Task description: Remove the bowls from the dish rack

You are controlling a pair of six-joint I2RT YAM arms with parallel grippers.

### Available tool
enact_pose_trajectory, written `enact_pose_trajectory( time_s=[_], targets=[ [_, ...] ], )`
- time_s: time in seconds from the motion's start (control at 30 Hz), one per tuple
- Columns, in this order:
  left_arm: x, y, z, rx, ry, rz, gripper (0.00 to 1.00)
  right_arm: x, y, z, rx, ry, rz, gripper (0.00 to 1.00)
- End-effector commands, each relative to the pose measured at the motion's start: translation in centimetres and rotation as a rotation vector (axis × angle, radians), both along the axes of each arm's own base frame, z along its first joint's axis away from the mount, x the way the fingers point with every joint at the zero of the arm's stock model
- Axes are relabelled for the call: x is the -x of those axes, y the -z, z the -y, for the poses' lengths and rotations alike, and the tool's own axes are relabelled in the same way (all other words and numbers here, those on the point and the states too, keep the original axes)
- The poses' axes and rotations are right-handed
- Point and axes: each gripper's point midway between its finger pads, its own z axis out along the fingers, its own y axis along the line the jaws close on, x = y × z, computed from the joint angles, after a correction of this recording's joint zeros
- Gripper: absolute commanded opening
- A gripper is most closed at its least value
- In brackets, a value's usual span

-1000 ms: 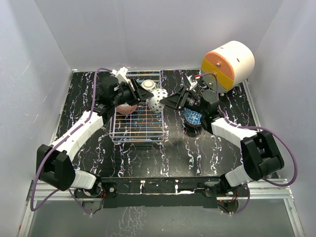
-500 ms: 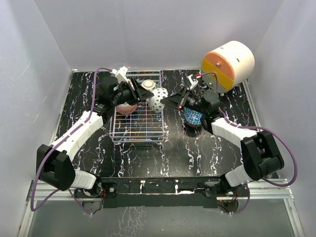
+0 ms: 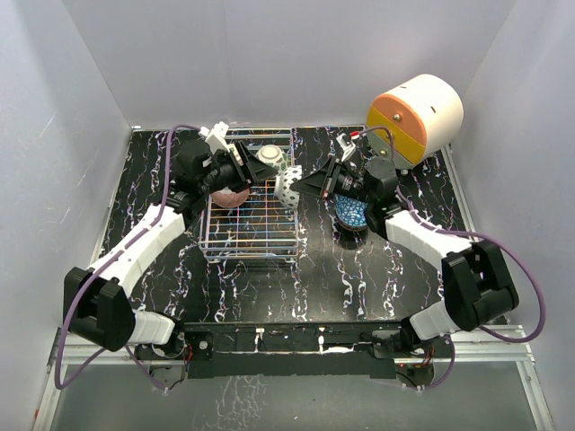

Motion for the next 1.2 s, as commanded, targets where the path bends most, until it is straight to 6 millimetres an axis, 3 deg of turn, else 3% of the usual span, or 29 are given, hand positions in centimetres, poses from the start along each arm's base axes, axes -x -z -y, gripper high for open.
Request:
enact_pose_trajectory(
  time_s=[0.0,0.17,0.43,0.67,0.87,1.17],
  targets=[
    [0.8,-2.0,-1.0,0.018,-0.006,0.06,0.58,-0.1,-5.5,0.9,0.057,0.074,0.198,0.08],
    [0.9,-1.0,-2.1,-0.038,-0.038,0.055,0.62,-1.6,-4.6,3.4,0.259,0.241,0.208,0.08],
    [1.3,0.8,-3.4,-0.114,-0.075,0.042,0.63,-5.0,-0.3,10.4,0.639,0.537,0.068,0.08],
    [1.3,1.6,-3.8,-0.136,-0.091,0.03,0.64,-6.2,4.0,15.2,0.957,0.667,-0.064,0.08],
    [1.2,2.1,-3.6,-0.133,-0.08,0.018,0.64,-6.4,6.9,16.1,1.061,0.661,-0.129,0.08],
    [1.2,2.4,-3.7,-0.143,-0.079,0.012,0.64,-7.5,9.3,16.2,1.115,0.65,-0.148,0.08]
  ],
)
